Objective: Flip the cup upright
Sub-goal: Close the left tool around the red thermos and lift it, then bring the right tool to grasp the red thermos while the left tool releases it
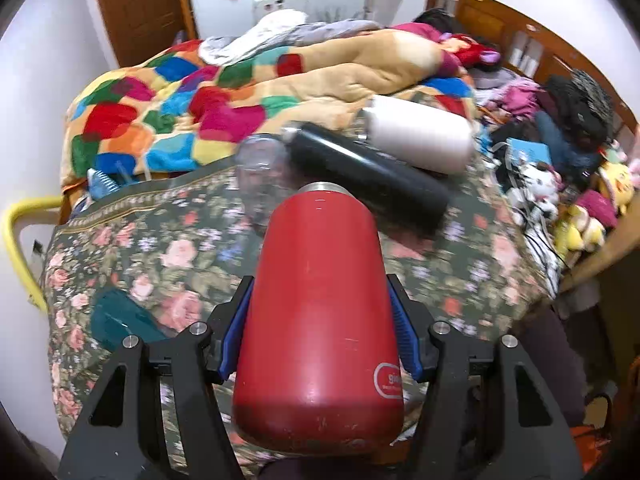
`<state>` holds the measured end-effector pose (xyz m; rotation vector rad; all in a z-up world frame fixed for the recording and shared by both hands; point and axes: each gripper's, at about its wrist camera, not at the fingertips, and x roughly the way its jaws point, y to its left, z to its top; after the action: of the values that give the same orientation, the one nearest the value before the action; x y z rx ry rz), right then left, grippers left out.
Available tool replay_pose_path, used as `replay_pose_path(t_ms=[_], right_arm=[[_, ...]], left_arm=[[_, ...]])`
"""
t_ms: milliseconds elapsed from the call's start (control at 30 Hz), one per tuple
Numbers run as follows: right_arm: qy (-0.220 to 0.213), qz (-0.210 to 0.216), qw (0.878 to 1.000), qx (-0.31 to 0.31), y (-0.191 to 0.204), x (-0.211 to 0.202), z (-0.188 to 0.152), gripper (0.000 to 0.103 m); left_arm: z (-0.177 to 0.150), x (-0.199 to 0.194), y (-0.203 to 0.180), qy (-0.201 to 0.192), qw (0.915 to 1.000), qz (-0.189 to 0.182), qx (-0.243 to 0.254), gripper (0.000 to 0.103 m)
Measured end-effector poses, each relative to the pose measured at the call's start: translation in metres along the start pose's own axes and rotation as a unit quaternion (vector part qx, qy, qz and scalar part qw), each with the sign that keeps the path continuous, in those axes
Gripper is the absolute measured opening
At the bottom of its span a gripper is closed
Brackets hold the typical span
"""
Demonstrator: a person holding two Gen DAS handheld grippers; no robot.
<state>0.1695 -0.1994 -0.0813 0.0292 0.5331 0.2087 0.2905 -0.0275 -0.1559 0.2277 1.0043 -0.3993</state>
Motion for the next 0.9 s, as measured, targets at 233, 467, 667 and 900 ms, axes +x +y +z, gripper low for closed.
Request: replay_pose_path(t_ms=[233, 467, 667, 900], right_arm=[[0.000, 0.000, 1.000, -0.001, -0.002, -0.011, -0.008, 0.103], [0.013, -0.010, 1.000, -0.005, -0.007, -0.016, -0.019, 0.103], [0.030, -0.014, 0.999, -0.007, -0.010, -0.015, -0.030, 0.103], [0.052, -0.018, 0.998, -0.005, -0.013, -0.006, -0.038, 0.103]], left_arm=[[-0.022, 0.010, -0.045, 0.002, 0.9997, -0.009, 0.022, 0.062], [-0.035, 0.050, -0.070, 0.015, 0.9997, 0.005, 0.020, 0.062], [-0.047, 0.080, -0.071, 0.032, 0.9995, 0.003, -0.002, 0.062], [-0.056, 0.094, -0.069, 0.043, 0.9982, -0.017, -0.037, 0.061]])
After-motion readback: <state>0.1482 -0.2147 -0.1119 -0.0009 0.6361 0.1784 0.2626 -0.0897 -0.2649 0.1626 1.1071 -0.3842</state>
